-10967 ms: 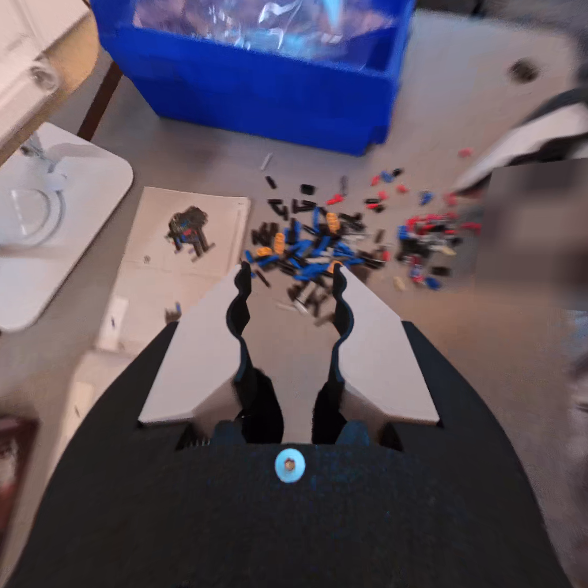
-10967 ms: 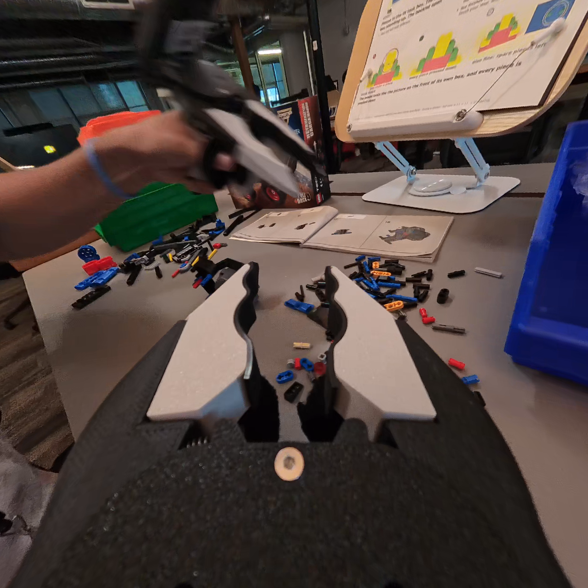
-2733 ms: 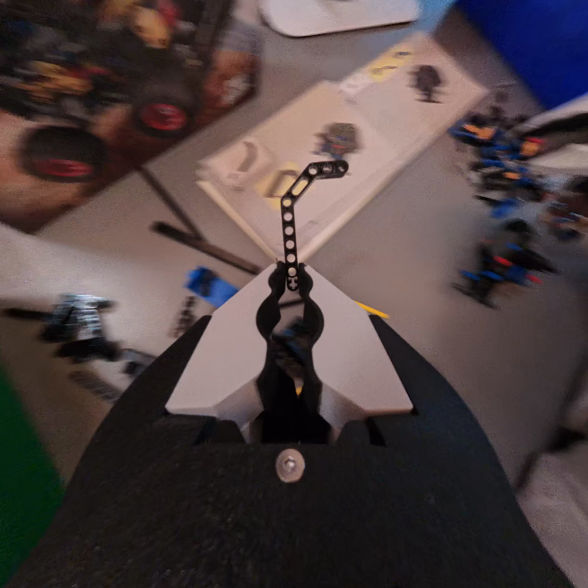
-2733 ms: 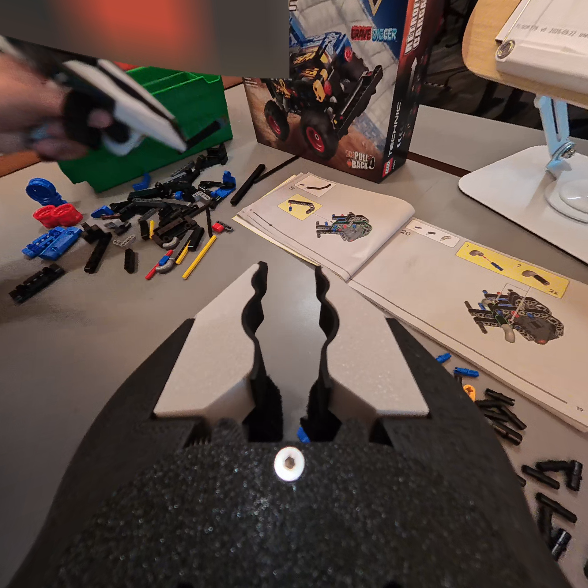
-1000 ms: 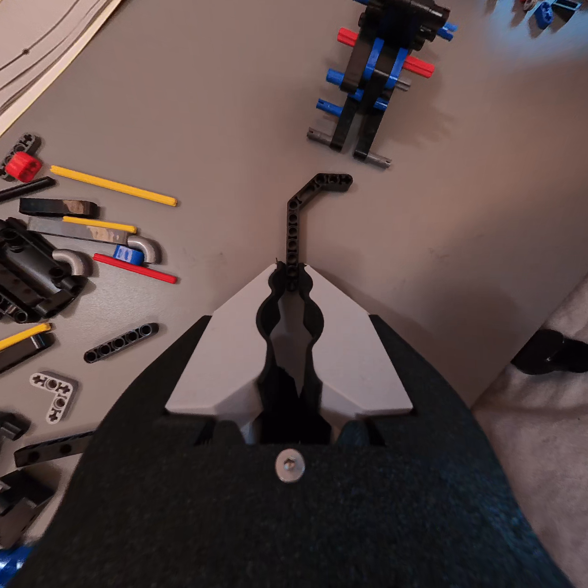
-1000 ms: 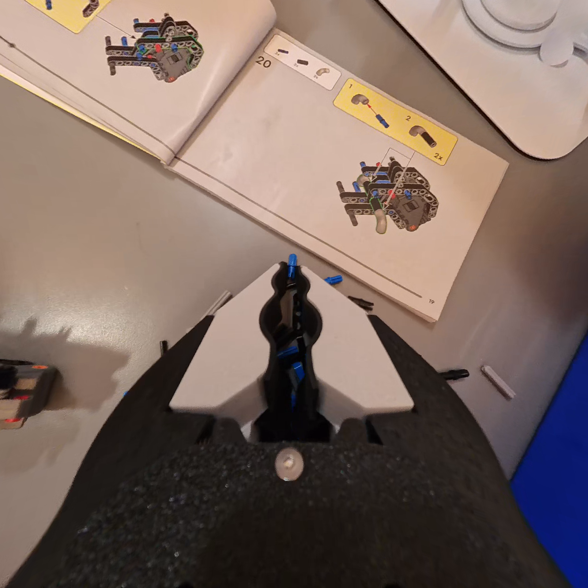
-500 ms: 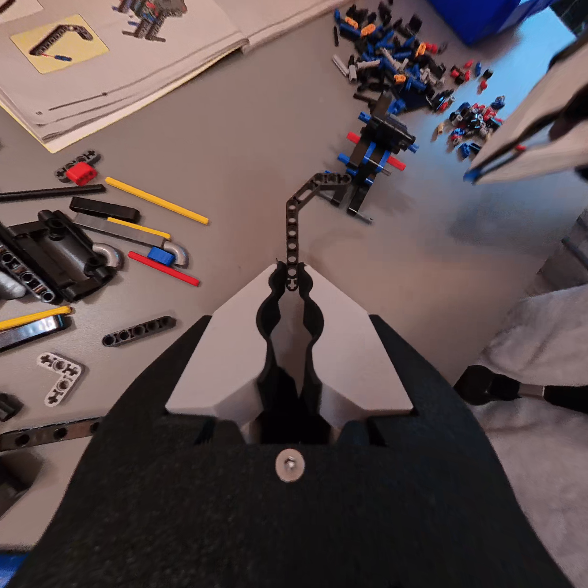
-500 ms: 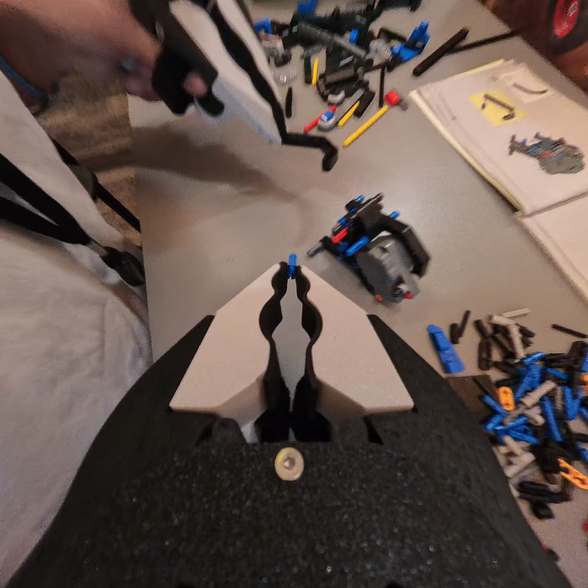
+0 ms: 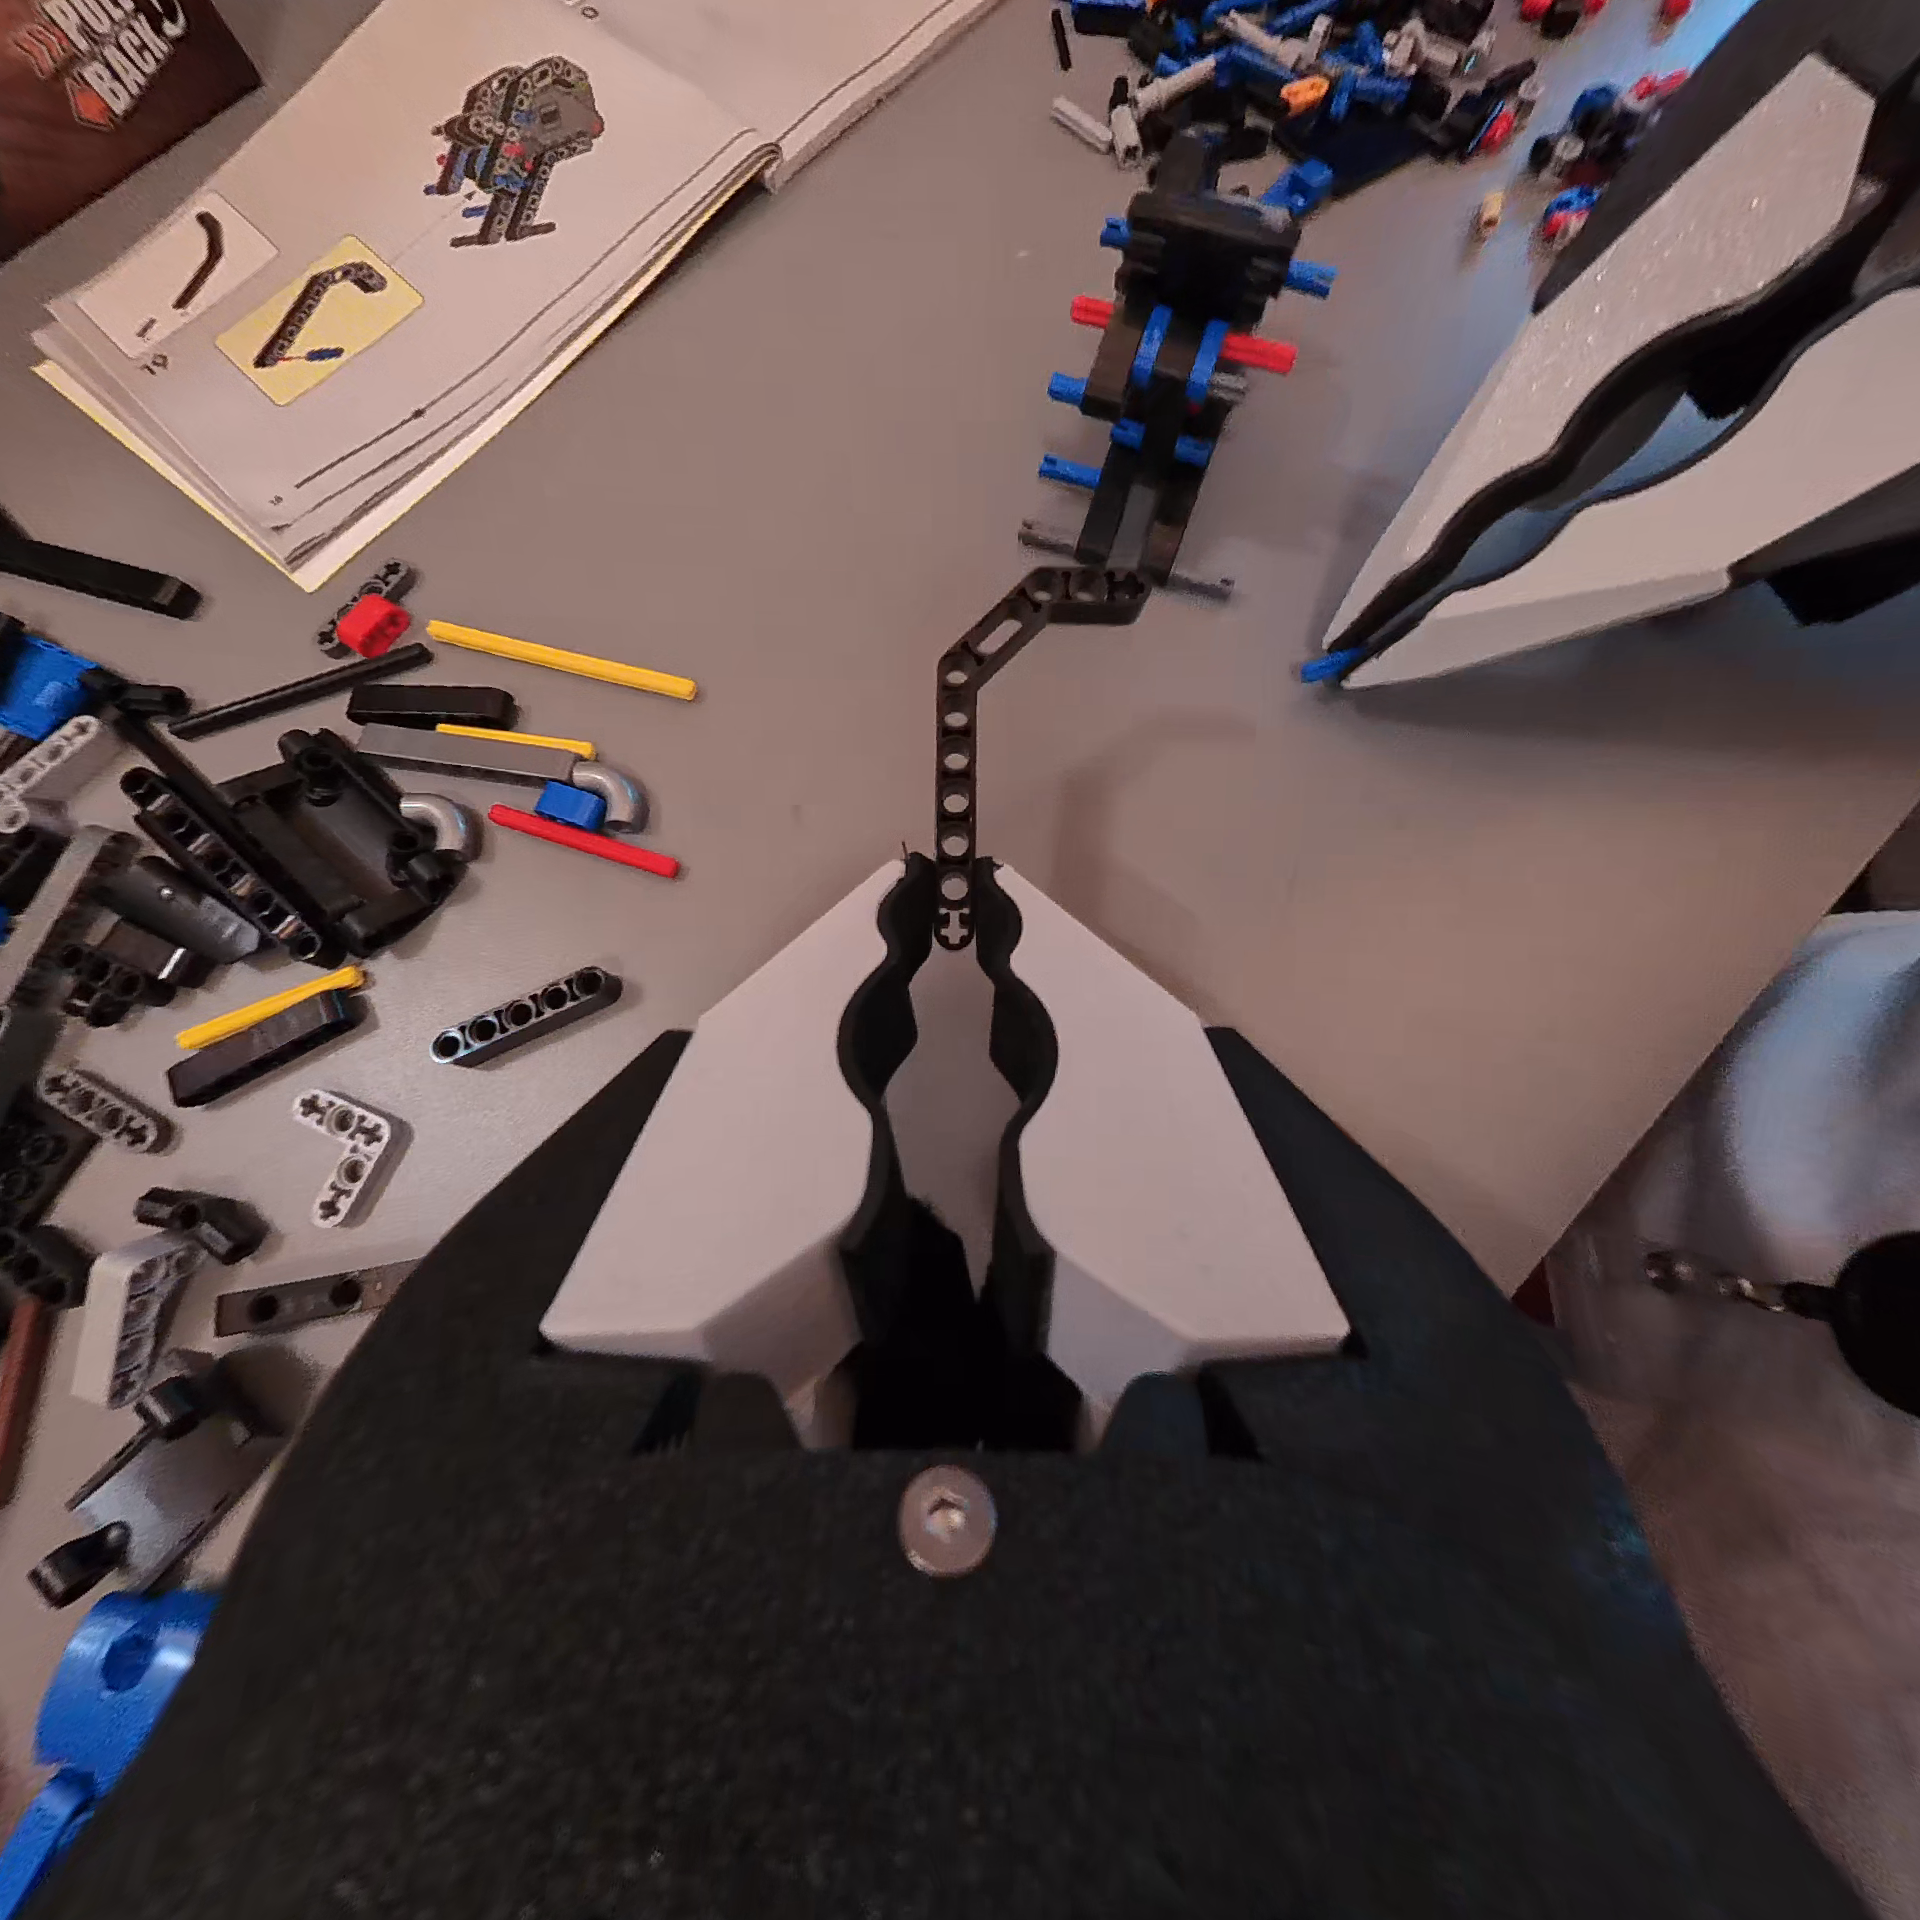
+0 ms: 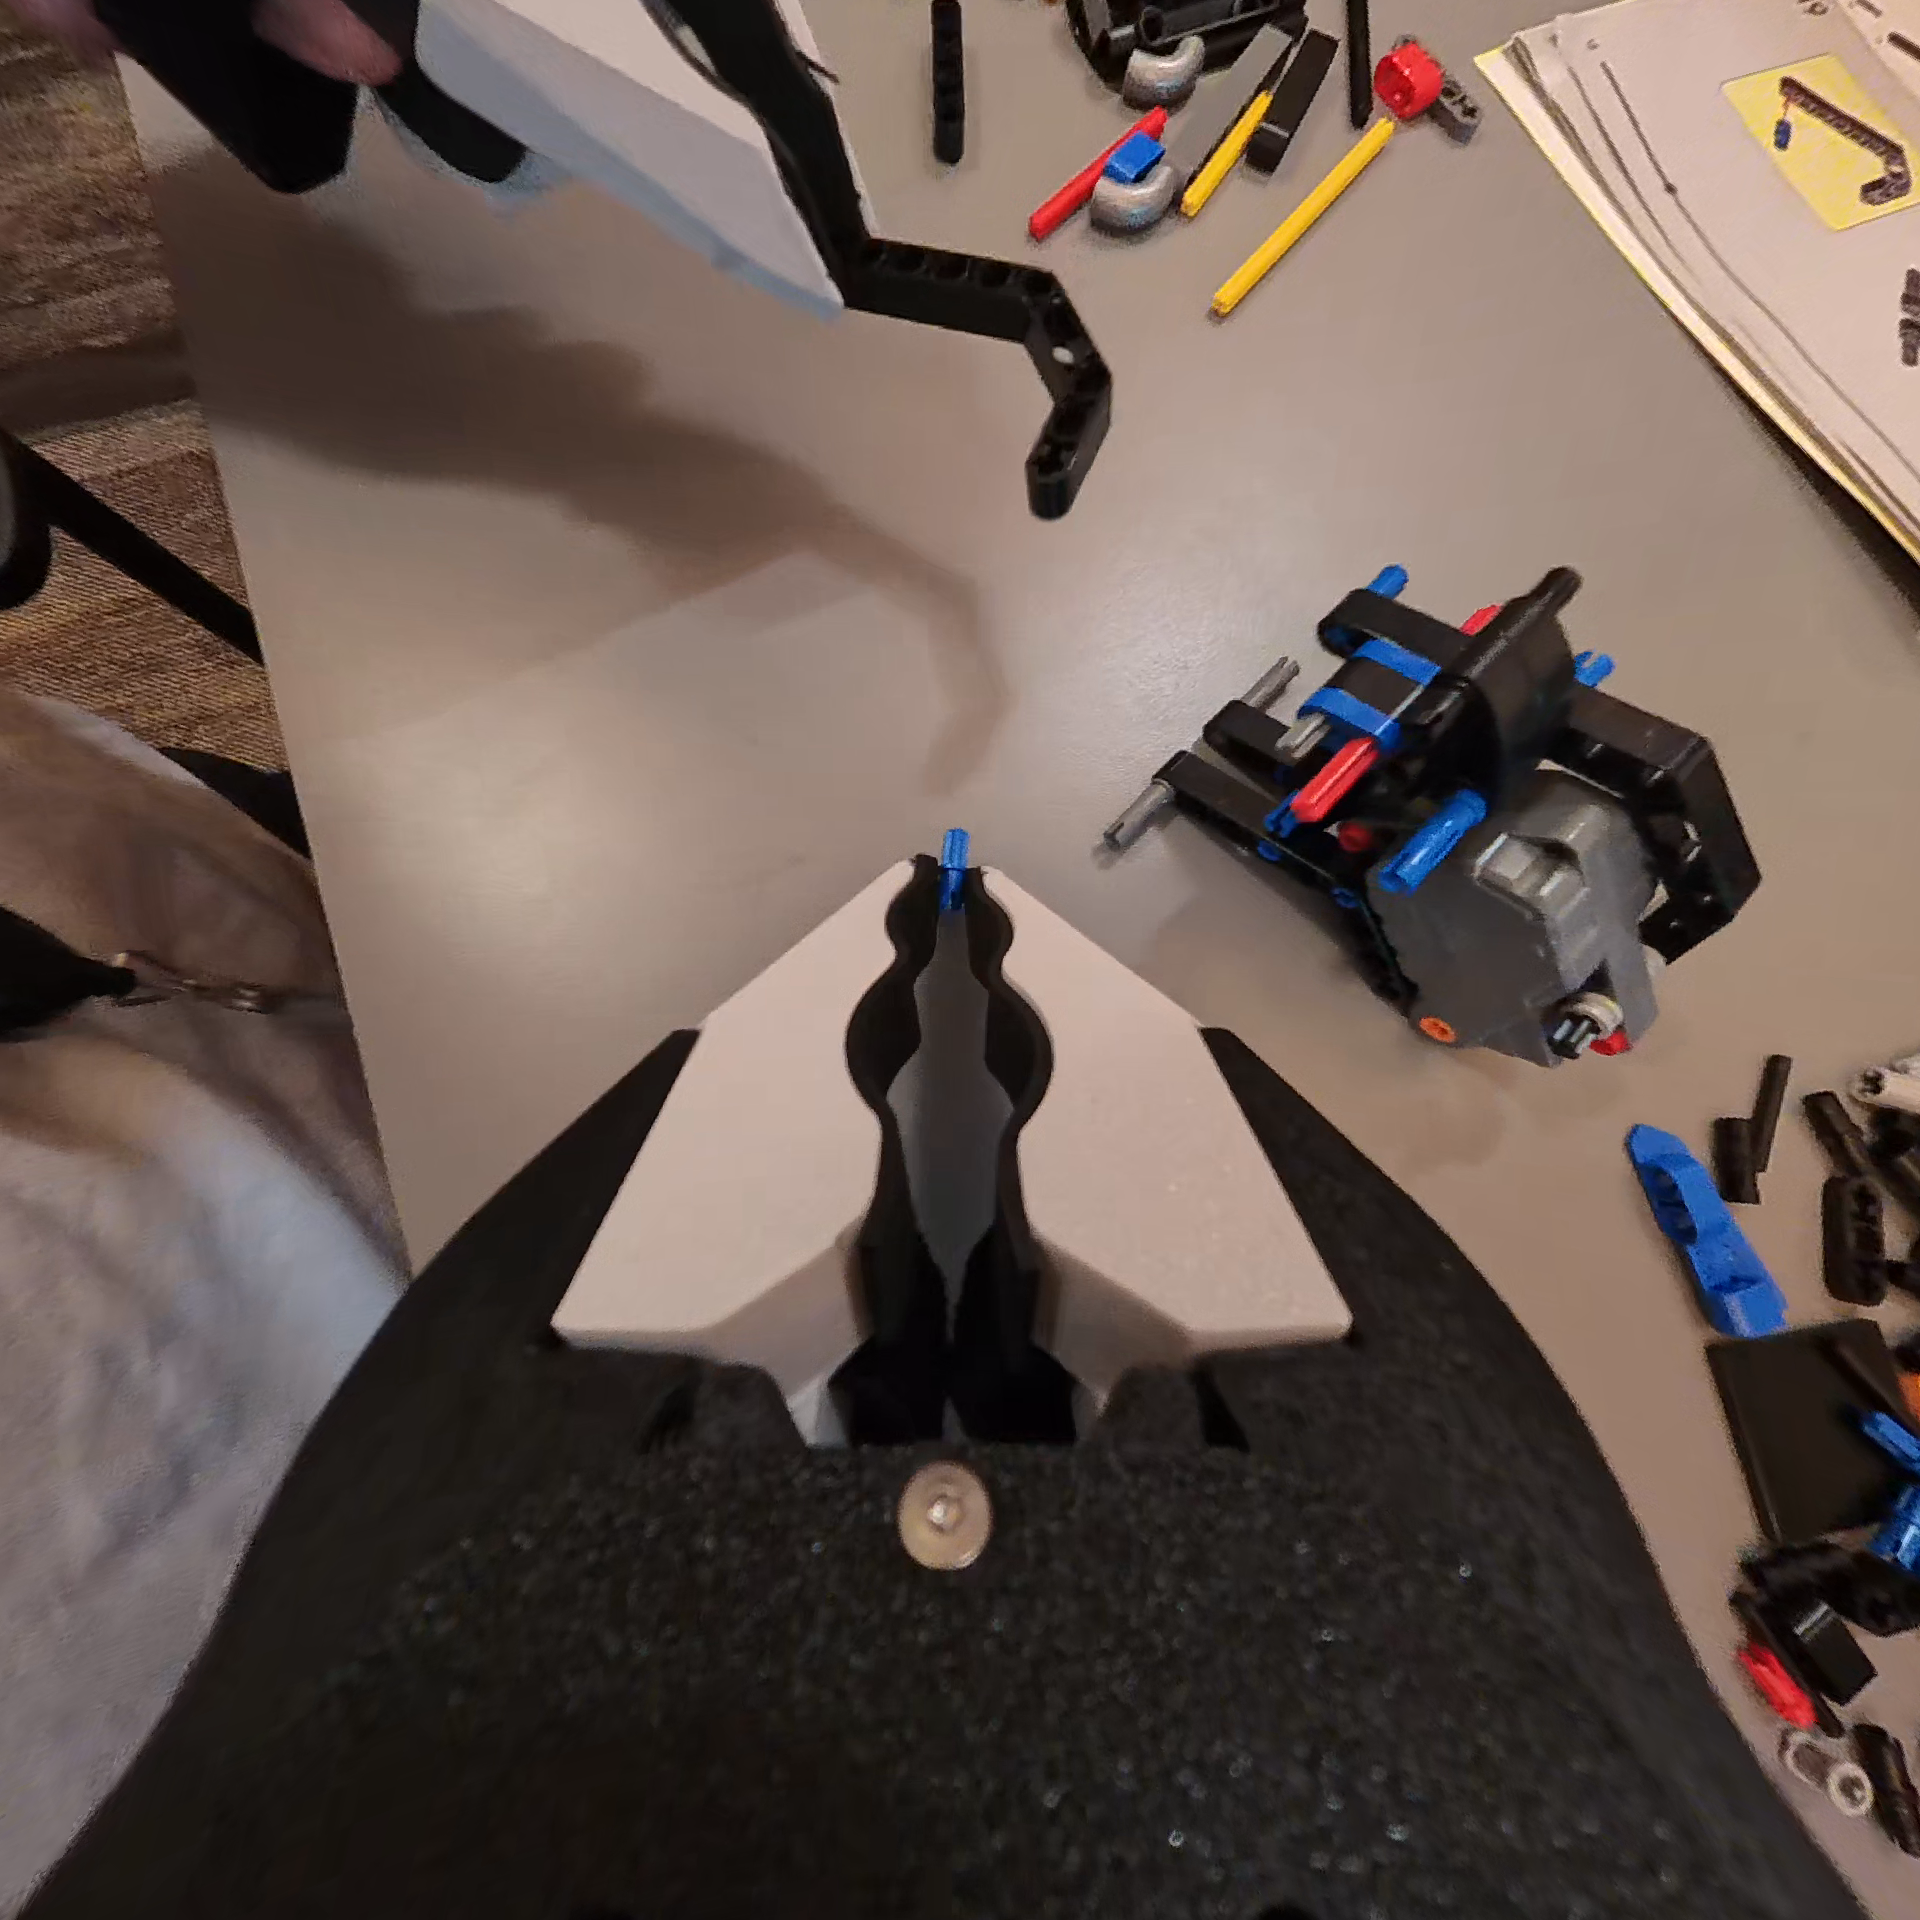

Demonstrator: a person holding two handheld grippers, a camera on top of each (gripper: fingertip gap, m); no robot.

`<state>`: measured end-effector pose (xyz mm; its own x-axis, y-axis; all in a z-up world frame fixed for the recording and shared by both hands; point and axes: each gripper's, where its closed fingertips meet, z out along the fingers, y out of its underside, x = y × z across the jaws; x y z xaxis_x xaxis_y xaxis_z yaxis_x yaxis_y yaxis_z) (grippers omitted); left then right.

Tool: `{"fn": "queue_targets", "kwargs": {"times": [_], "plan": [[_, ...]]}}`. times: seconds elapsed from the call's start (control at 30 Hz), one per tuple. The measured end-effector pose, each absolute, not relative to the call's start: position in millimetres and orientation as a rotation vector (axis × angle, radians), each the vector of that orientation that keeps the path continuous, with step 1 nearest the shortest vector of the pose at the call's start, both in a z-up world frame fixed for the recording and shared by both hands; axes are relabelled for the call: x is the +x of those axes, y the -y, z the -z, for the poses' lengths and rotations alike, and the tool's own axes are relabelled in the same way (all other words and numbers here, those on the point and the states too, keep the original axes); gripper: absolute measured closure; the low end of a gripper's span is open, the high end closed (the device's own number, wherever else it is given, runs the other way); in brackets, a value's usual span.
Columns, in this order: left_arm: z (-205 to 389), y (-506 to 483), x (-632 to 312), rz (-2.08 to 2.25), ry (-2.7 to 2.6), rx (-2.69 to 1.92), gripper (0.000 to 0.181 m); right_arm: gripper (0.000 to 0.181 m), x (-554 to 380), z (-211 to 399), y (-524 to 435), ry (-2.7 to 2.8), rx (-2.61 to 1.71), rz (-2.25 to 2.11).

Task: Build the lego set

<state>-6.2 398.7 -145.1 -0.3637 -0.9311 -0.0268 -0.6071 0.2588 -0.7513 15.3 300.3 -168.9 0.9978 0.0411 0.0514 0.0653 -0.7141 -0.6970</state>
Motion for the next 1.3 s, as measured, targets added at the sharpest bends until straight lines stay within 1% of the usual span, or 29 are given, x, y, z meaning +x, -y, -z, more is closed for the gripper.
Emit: {"fn": "queue_targets", "kwargs": {"times": [0.3,0.4,0.43,0.6,0.7,0.87,0.93,0.97,1.17,1.3], "plan": [[147,-397,-11,0.755,-2.088,-1.24,0.175,0.175,20,173,-306,0.048,-2.366,0.076],[146,-393,-12,0.706,-2.116,-1.153,0.175,0.169,14,161,-310,0.045,-2.316,0.029],[145,-391,-12,0.686,-2.127,-1.117,0.175,0.171,13,153,-312,0.048,-2.295,0.016],[136,-388,-9,0.615,-2.133,-0.977,0.175,0.159,19,112,-330,0.03,-2.154,0.036],[132,-385,-7,0.546,-2.136,-0.889,0.175,0.152,27,111,-343,0.026,-2.149,0.113],[127,-378,-6,0.562,-2.141,-0.861,0.175,0.163,30,122,-352,0.066,-2.186,0.196],[121,-375,-5,0.589,-2.118,-0.857,0.175,0.179,29,124,-352,0.075,-2.186,0.205],[117,-374,-5,0.613,-2.107,-0.859,0.175,0.181,28,123,-352,0.073,-2.175,0.198],[99,-363,-10,0.834,-2.059,-0.836,0.175,0.181,22,116,-349,-0.004,-2.1,-0.031],[94,-363,-11,0.939,-2.033,-0.83,0.175,0.181,24,111,-345,-0.018,-2.07,-0.067]]}}
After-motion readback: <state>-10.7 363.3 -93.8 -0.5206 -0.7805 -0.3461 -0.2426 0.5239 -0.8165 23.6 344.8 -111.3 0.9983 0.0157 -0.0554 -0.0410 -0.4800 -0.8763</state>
